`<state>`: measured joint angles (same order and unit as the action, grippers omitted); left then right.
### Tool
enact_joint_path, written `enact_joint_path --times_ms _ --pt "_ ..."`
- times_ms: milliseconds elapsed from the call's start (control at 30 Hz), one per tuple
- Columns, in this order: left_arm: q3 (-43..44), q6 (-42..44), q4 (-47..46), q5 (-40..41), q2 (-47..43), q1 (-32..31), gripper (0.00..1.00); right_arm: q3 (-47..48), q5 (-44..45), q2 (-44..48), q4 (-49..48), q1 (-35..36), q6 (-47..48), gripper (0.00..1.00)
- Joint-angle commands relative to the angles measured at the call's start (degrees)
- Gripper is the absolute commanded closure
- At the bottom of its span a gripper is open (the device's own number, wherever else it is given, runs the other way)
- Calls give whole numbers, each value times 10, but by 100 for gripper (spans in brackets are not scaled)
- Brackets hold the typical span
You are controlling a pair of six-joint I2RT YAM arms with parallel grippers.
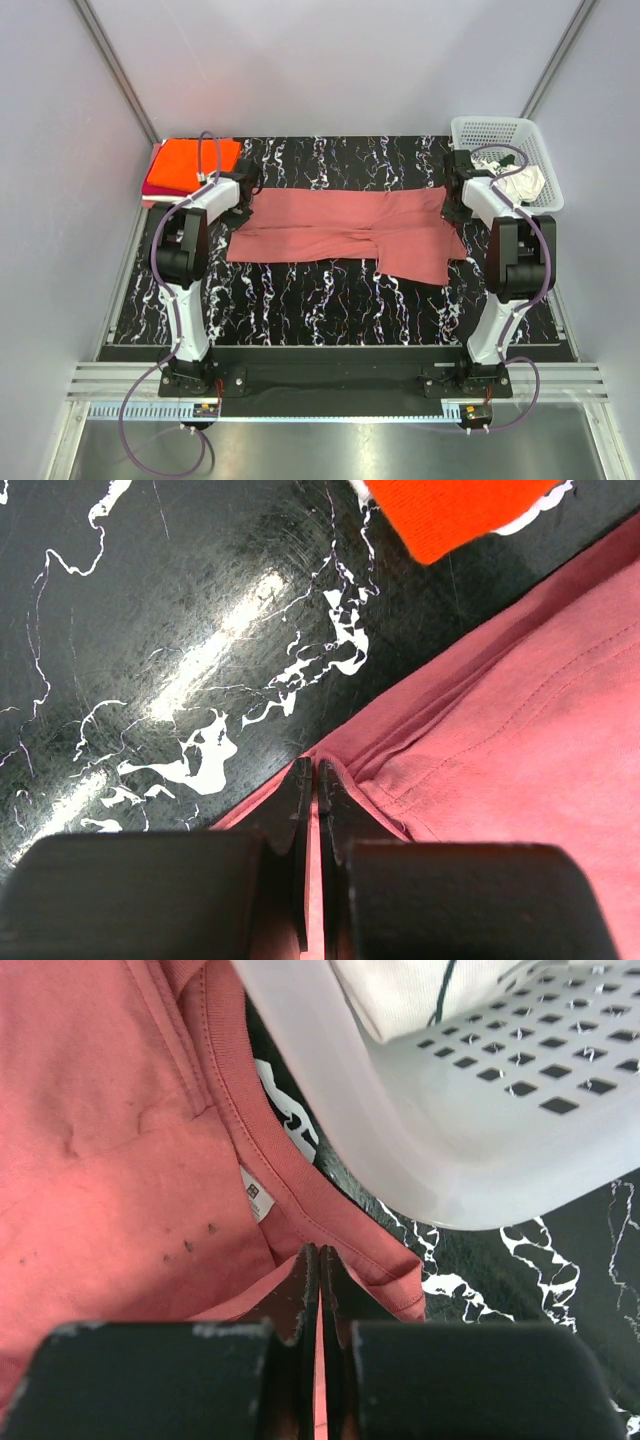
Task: Fold and stack the t-shirts
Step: Fold the tshirt
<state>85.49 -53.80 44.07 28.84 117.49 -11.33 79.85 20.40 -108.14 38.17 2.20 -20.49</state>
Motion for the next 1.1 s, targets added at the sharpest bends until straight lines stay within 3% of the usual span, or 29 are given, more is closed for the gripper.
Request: enact_joint_path --times_ms 0,167,367,433,467,633,667,733,867,1067 --pt "22 -3 5 47 10 2 100 37 57 -6 -5 4 27 100" --pt "22 -3 6 50 14 3 100 36 105 -28 -7 5 38 100" --pt "25 -2 7 46 15 2 100 51 79 -42 -15 5 43 99" --pt "27 0 10 45 9 2 97 55 75 -28 -15 7 42 88" --pt "28 3 13 45 -2 2 90 56 66 -20 -16 7 41 85" --pt "43 22 19 48 -54 2 76 47 11 53 -25 20 48 68" --pt "42 26 25 56 -73 0 74 37 -9 60 -23 20 37 60" --pt "35 31 25 68 -106 -10 70 15 -25 83 -12 20 11 56" --pt "23 60 26 78 -134 -38 69 -46 -77 134 1 17 -75 56" --pt "-37 38 25 69 -161 -56 69 -88 -133 166 -1 -8 -112 58"
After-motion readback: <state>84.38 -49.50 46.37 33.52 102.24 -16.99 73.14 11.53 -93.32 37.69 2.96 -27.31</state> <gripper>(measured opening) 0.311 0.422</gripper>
